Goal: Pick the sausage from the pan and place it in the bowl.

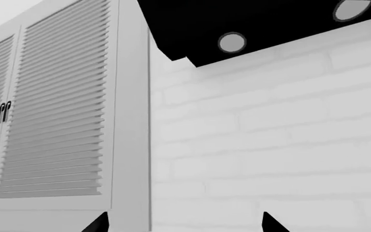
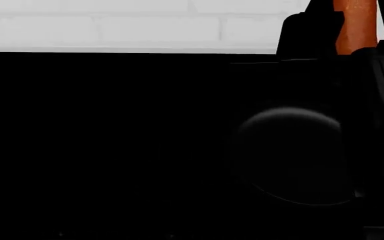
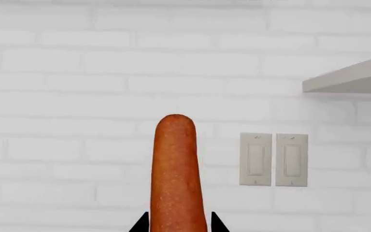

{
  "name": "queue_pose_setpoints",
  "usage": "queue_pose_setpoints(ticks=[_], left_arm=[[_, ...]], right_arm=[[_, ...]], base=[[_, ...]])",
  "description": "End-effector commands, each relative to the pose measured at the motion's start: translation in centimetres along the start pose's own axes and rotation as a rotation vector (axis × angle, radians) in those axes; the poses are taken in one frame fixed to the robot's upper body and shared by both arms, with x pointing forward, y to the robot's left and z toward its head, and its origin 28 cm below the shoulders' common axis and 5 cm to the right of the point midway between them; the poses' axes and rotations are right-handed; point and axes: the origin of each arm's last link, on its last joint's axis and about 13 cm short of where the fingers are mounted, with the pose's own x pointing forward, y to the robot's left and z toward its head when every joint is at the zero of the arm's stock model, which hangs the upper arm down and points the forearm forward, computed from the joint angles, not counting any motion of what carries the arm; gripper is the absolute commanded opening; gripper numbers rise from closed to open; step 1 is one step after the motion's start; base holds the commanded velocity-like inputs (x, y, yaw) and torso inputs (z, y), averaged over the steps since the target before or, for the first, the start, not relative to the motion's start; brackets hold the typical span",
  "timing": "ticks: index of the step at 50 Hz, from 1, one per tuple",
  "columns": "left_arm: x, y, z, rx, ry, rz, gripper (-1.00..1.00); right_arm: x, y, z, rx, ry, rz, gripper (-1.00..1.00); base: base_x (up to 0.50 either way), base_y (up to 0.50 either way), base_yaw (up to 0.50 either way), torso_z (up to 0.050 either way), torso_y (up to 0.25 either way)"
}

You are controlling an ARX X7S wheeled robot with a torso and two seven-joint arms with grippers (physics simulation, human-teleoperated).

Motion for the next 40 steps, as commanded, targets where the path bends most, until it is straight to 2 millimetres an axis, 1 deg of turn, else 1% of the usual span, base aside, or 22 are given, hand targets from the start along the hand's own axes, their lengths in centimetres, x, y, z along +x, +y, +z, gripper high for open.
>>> queue_pose_setpoints(ticks=[1,4,5,40], left_arm=[[0.47,0.02,0.25,-0.004,-0.026,0.007,1.00],[0.56,0.01,0.42,-0.005,-0.029,0.006,1.00],[0.49,0.01,0.78,-0.007,-0.037,0.002,1.00],[0.63,-0.05,0.62,-0.015,-0.039,-0.001,1.00]], right_arm=[[0.05,0.03,0.35,0.009,-0.046,0.019,-1.00],[0.06,-0.01,0.22,0.004,-0.045,0.018,-1.00],[-0.03,-0.02,0.45,0.011,-0.046,0.020,-1.00],[-0.08,-0.08,0.31,0.014,-0.040,0.021,-1.00]], base=[[0.00,0.50,0.00,0.000,0.000],[0.00,0.50,0.00,0.000,0.000],[0.00,0.50,0.00,0.000,0.000],[0.00,0.50,0.00,0.000,0.000]])
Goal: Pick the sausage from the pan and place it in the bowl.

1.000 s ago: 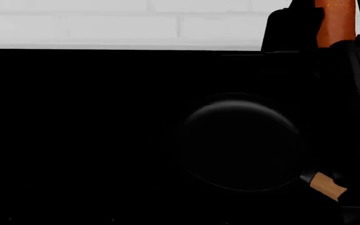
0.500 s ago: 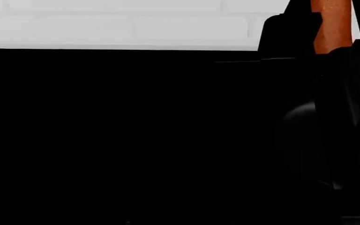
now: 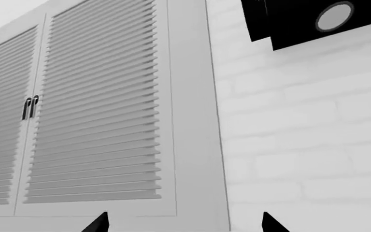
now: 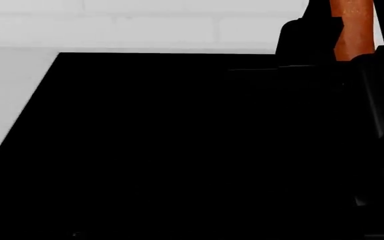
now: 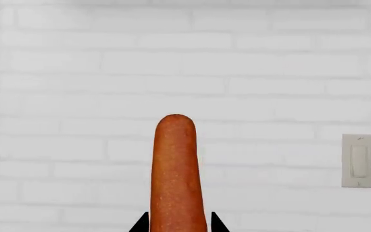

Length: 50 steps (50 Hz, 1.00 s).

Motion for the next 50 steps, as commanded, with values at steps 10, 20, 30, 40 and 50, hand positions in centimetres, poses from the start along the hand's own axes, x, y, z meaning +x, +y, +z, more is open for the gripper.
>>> queue_pose_setpoints(ticks=[10,20,30,40,50], left_arm=[[0.29,0.26,0.21,-0.013,-0.023,0.014,1.00],[0.32,0.34,0.39,-0.011,-0.025,0.016,1.00],[0.45,0.05,0.05,-0.014,-0.020,0.006,1.00],[0.35,0.10,0.09,-0.016,-0.021,0.004,1.00],[0.30,0.18,0.05,-0.019,-0.021,0.008,1.00]], right_arm=[[0.30,0.08,0.43,-0.003,-0.046,0.003,-1.00],[0.32,0.13,0.44,-0.003,-0.050,0.012,-1.00],[0.30,0.12,0.21,-0.004,-0.045,0.011,-1.00],[0.23,0.15,0.26,-0.005,-0.048,0.012,-1.00],[0.17,0.17,0.30,-0.006,-0.051,0.012,-1.00]], base=[[0.00,0.50,0.00,0.000,0.000],[0.00,0.50,0.00,0.000,0.001],[0.00,0.50,0.00,0.000,0.000],[0.00,0.50,0.00,0.000,0.000],[0.00,0.50,0.00,0.000,0.000]])
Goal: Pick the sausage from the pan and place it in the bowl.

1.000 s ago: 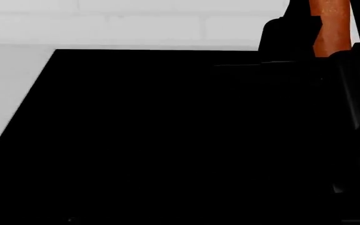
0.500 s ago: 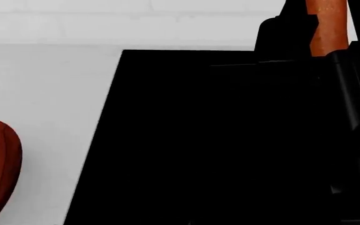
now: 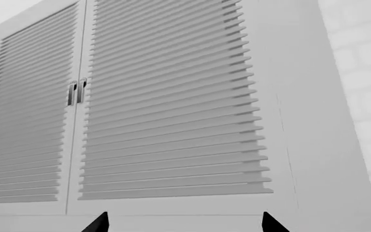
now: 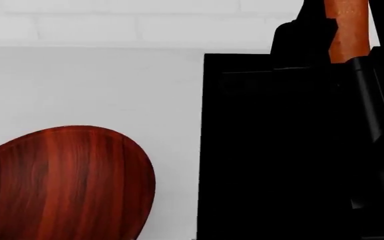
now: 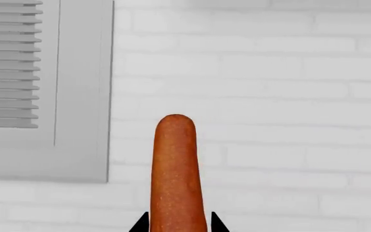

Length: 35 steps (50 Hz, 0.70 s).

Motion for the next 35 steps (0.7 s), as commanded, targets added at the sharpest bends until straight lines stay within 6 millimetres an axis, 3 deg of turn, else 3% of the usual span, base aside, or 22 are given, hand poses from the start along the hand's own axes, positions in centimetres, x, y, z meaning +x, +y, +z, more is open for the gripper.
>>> queue_pose_setpoints(ticks=[1,22,35], left_arm=[[0.29,0.26,0.27,-0.012,-0.022,0.014,1.00],[0.20,0.31,0.35,-0.016,-0.022,0.018,1.00],[0.25,0.13,-0.17,-0.021,-0.015,0.017,1.00]], right_arm=[[0.26,-0.02,0.35,0.000,-0.041,0.000,-1.00],[0.08,-0.31,0.31,0.013,-0.025,-0.005,-1.00],[0.16,-0.05,0.35,-0.009,0.000,-0.009,-1.00]], base=[[0.00,0.50,0.00,0.000,0.000],[0.00,0.50,0.00,0.000,0.000],[0.00,0.00,0.00,0.000,0.000]])
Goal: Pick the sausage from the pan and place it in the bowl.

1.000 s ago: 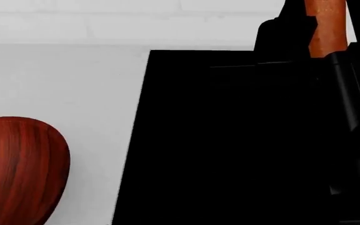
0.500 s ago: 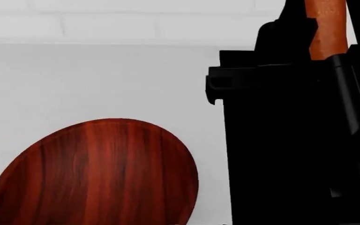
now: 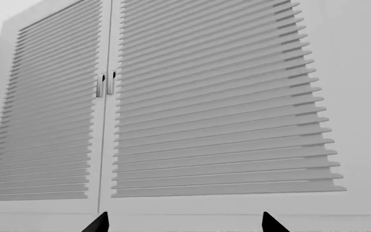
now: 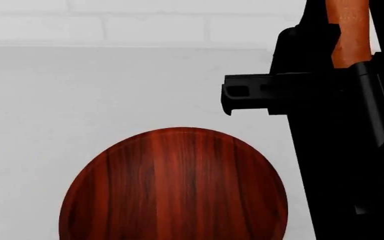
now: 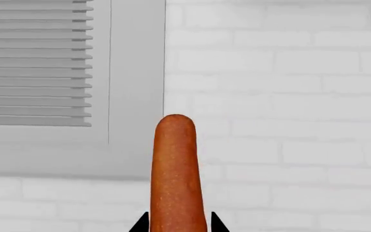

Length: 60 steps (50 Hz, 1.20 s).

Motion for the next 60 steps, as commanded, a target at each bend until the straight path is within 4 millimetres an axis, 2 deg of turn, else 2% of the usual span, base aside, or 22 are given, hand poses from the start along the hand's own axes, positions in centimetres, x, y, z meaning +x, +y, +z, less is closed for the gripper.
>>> queue_pose_setpoints(ticks=[1,6,14,26,38,43,55,60], left_arm=[[0.3,0.1,-0.2,-0.017,-0.014,0.012,1.00],[0.3,0.1,-0.3,-0.019,-0.010,0.015,1.00],[0.2,0.3,-0.6,-0.020,-0.003,0.024,1.00],[0.2,0.2,-1.1,-0.026,0.007,0.028,1.00],[0.5,-0.4,-1.5,-0.031,0.017,0.022,1.00],[0.6,-0.6,-1.5,-0.033,0.017,0.017,1.00],[0.5,-0.6,-1.7,-0.033,0.023,0.021,1.00],[0.4,-0.6,-1.6,-0.030,0.023,0.022,1.00]], right_arm=[[0.2,0.3,0.4,-0.075,-0.048,0.001,-1.00],[0.3,0.8,1.4,-0.053,-0.015,0.032,-1.00],[1.2,2.0,2.7,-0.114,0.065,0.080,-1.00],[3.2,2.9,2.9,-0.141,0.275,0.148,-1.00],[3.7,2.5,2.3,-0.254,0.524,0.250,-1.00],[3.7,2.6,1.1,-0.281,0.601,0.271,-1.00],[2.8,2.7,0.0,-0.365,0.673,0.312,-1.00],[2.2,2.7,-0.1,-0.334,0.695,0.341,-1.00]], base=[[0.00,0.00,0.00,0.000,0.000],[0.00,0.00,0.00,0.000,0.000],[0.00,0.00,0.00,0.000,0.000],[0.00,0.00,0.00,0.000,0.000],[0.00,0.00,0.00,0.000,0.001],[0.00,0.00,0.00,0.000,0.000],[0.00,0.00,0.00,0.000,0.000],[0.00,0.00,0.00,0.000,0.000]])
